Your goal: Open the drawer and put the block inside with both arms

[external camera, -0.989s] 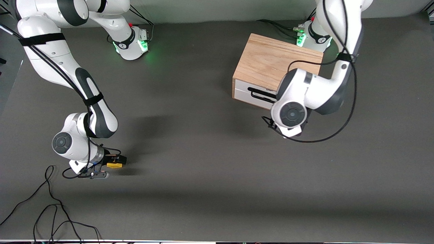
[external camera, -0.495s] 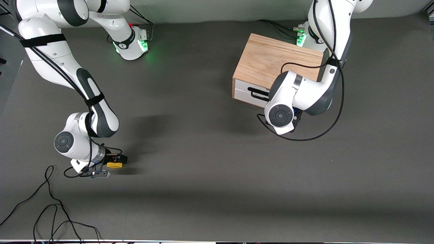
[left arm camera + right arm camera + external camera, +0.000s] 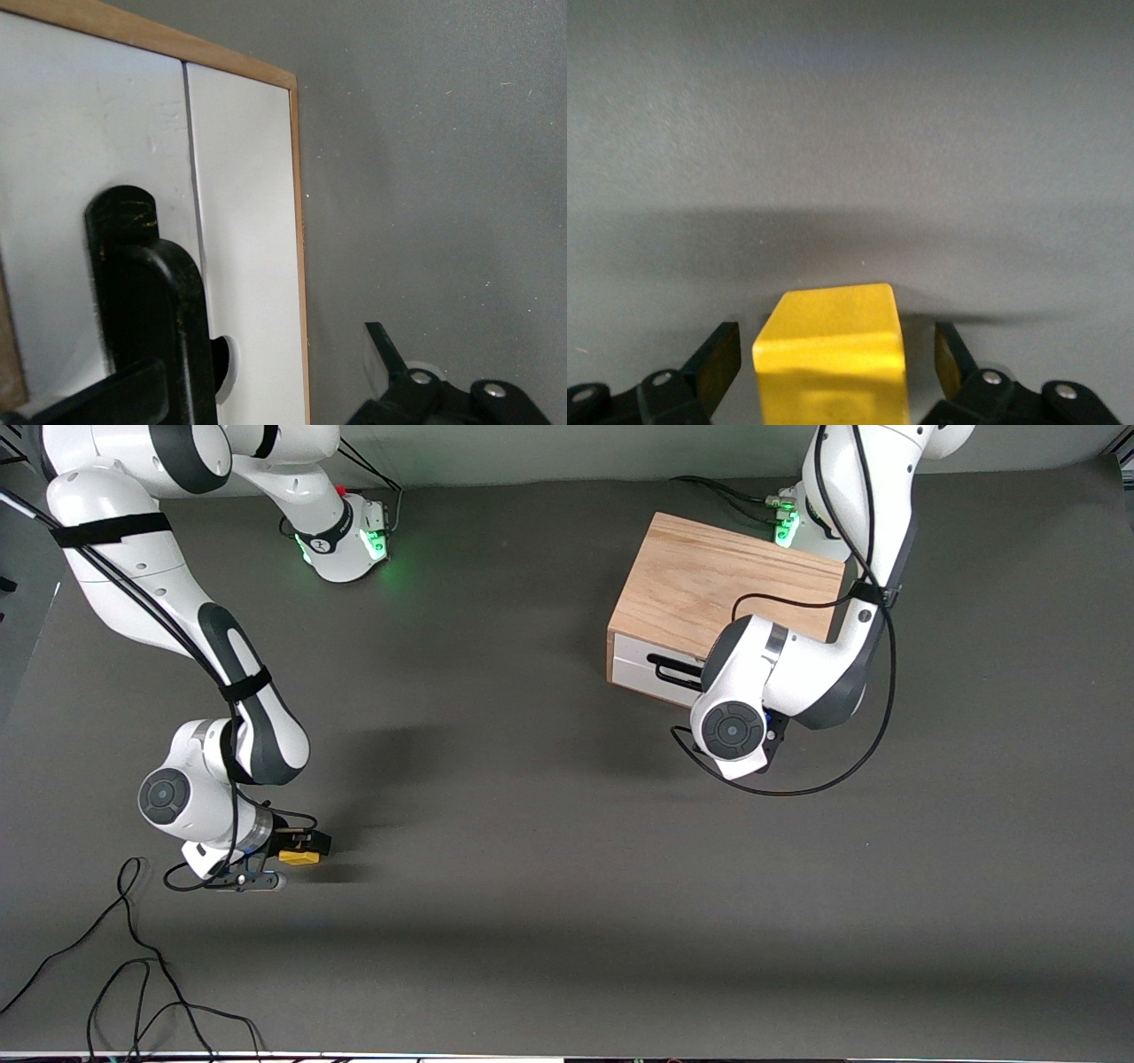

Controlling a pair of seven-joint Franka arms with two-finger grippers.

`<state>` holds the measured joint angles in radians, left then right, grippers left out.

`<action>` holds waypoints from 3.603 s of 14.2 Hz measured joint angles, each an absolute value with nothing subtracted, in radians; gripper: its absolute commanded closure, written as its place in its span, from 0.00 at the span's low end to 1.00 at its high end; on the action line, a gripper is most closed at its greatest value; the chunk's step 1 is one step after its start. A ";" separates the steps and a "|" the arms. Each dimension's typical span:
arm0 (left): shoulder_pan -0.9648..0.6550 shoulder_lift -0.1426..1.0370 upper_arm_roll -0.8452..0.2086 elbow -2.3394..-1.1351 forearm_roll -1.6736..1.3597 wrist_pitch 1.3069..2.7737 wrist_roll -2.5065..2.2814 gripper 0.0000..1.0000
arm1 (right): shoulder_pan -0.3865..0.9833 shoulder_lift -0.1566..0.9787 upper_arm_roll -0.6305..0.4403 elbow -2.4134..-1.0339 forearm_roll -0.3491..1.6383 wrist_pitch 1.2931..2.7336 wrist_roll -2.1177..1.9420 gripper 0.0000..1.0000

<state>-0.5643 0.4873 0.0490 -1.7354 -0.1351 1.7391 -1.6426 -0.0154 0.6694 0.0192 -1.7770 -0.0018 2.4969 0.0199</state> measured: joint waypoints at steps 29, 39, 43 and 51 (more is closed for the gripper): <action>-0.547 0.570 0.064 -1.538 -0.135 1.550 -1.644 0.00 | -0.007 0.614 0.031 -1.411 -0.039 1.932 0.014 1.00; -0.548 0.638 0.060 -1.536 -0.135 1.591 -1.644 0.00 | 0.018 0.578 0.034 -1.395 -0.044 1.879 0.014 1.00; -0.548 0.629 0.060 -1.536 -0.134 1.691 -1.642 0.00 | 0.019 0.578 0.034 -1.390 -0.044 1.879 0.014 1.00; -0.535 0.631 0.071 -1.471 -0.133 1.856 -1.639 0.00 | 0.024 0.577 0.035 -1.276 -0.044 1.819 0.014 1.00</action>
<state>-0.5355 0.6310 0.0706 -1.4709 -0.1327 1.8562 -1.6392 0.0242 0.5771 0.0352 -1.2762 -0.0441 1.8193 0.0137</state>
